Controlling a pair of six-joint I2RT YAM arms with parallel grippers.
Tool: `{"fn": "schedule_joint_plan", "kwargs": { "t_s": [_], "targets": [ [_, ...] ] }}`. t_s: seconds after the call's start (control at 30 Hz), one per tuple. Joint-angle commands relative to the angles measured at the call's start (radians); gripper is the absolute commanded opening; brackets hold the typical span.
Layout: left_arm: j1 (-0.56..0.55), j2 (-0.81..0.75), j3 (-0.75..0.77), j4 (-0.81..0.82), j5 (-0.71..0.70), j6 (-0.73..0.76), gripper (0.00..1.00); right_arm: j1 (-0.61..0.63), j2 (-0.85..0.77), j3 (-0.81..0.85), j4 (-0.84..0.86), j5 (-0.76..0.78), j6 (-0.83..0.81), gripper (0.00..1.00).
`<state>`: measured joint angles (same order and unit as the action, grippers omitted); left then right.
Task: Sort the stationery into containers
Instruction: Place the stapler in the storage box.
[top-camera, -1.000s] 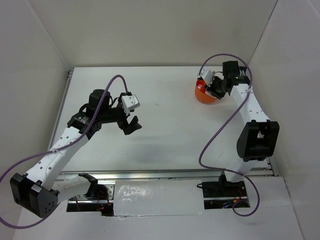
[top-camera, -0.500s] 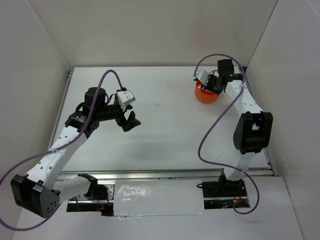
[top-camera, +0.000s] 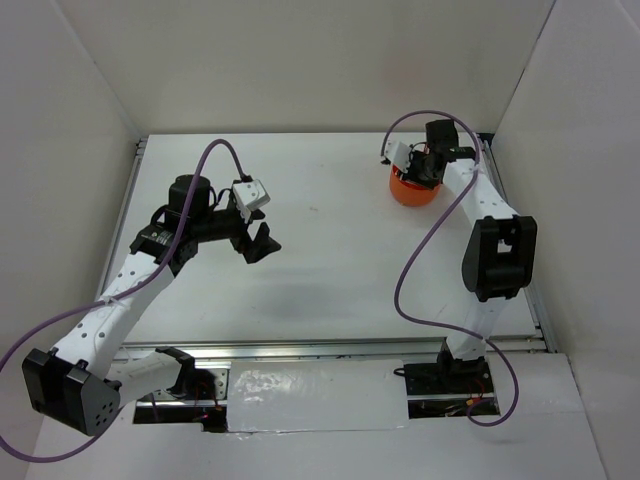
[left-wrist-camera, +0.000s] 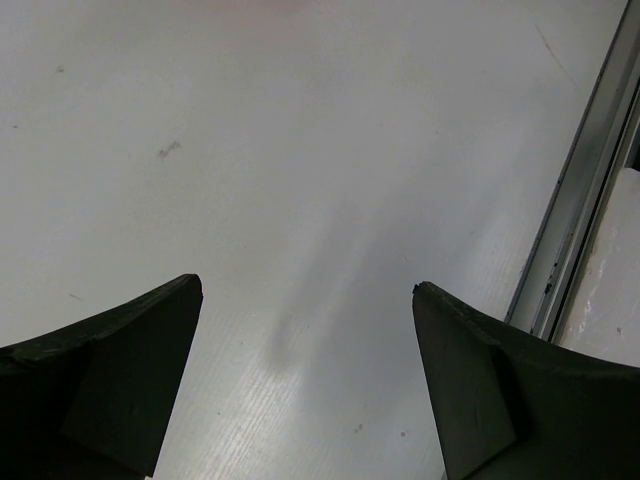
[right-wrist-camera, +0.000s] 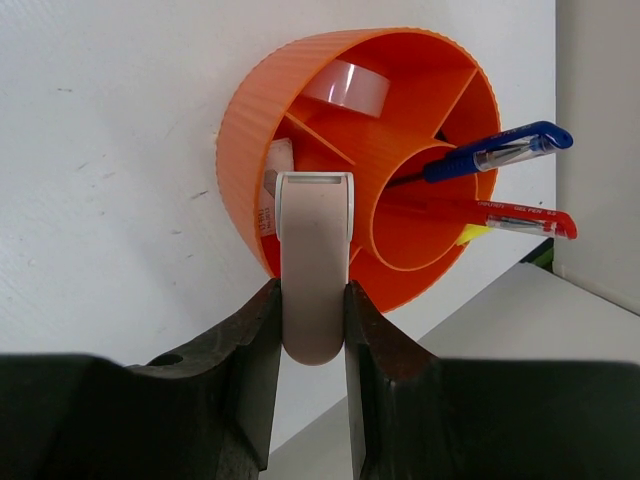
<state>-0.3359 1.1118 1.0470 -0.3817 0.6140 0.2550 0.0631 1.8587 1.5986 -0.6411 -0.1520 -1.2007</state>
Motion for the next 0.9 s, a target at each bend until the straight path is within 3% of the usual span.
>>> {"fn": "schedule_joint_plan", "kwargs": {
  "t_s": [0.0,0.3,0.63,0.87],
  "targets": [
    [0.006,0.006,-0.002,0.026,0.038,-0.008,0.99,0.018,0.013,0.054,0.04,0.022,-0.011,0.08],
    [0.0,0.013,-0.001,0.017,0.041,0.006,0.99,0.023,0.042,0.055,0.057,0.069,0.003,0.2],
    [0.0,0.01,0.002,0.014,0.033,0.003,0.99,0.029,0.025,0.069,0.069,0.071,0.036,0.56],
    [0.006,0.071,0.123,-0.073,-0.066,-0.136,0.99,0.037,-0.082,0.178,0.003,-0.001,0.156,0.59]
  ]
}}
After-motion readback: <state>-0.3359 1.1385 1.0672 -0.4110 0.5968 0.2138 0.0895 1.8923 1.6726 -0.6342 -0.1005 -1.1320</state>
